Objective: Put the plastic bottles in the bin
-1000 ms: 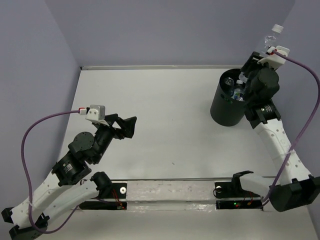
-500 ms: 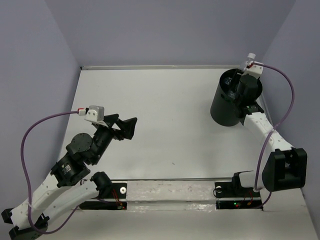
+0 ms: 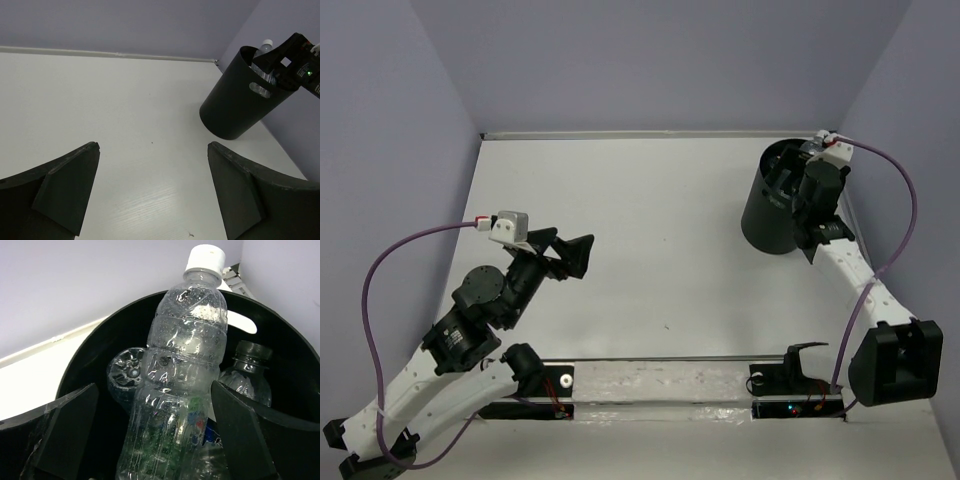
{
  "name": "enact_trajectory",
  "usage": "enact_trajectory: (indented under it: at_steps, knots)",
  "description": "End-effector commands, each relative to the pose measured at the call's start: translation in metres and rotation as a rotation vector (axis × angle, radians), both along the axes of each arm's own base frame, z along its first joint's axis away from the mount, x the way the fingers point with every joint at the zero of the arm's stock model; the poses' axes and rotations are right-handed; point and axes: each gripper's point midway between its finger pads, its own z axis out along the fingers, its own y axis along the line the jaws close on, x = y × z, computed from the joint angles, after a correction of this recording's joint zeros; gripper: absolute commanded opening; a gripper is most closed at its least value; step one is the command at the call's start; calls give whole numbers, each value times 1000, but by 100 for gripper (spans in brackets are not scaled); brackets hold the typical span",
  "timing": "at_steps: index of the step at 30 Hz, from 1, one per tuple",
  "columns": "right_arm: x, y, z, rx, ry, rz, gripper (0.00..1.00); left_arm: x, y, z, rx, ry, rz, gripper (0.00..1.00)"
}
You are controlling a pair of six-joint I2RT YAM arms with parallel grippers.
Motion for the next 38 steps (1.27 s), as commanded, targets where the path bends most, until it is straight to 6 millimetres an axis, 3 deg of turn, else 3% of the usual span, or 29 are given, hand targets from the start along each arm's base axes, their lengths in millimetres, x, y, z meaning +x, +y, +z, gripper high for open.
enact_trajectory:
  at_steps: [1, 9, 12, 15, 18, 20, 22, 23, 24, 25, 28, 31, 34, 38]
  knots:
    - [-8, 2, 61, 33, -126, 14, 100, 3, 1, 9, -24, -36, 9, 99]
    - [-38, 10, 111, 70, -240, 74, 100, 3, 7, 11, -32, -43, 34, 99]
    - [-57, 20, 140, 103, -298, 141, 100, 4, 11, 11, -40, -45, 52, 99]
    - [-75, 45, 167, 147, -350, 287, 100, 3, 15, 17, -66, -58, 64, 99]
    - [-108, 77, 186, 195, -383, 478, 100, -1, 15, 29, -104, -94, 47, 99]
    - [-141, 98, 204, 206, -422, 625, 100, -3, 14, 38, -128, -106, 34, 99]
    - [-170, 113, 223, 198, -476, 738, 100, -8, 14, 58, -163, -134, 13, 99]
    - [-199, 124, 239, 181, -533, 834, 100, -8, 12, 65, -159, -144, 4, 99]
    - [-215, 129, 248, 168, -568, 875, 100, -9, 11, 73, -163, -157, -4, 99]
    - [-233, 130, 260, 152, -611, 902, 100, -15, 15, 95, -193, -188, -13, 99]
    - [-288, 127, 283, 99, -739, 931, 100, -23, 16, 132, -226, -253, -49, 99]
    - [-332, 119, 299, 50, -876, 913, 100, -32, 16, 159, -258, -316, -85, 99]
    - [-345, 108, 299, 32, -932, 855, 100, -41, 13, 176, -280, -377, -134, 99]
    - [-340, 97, 301, 57, -947, 785, 100, -42, 11, 189, -288, -396, -142, 99]
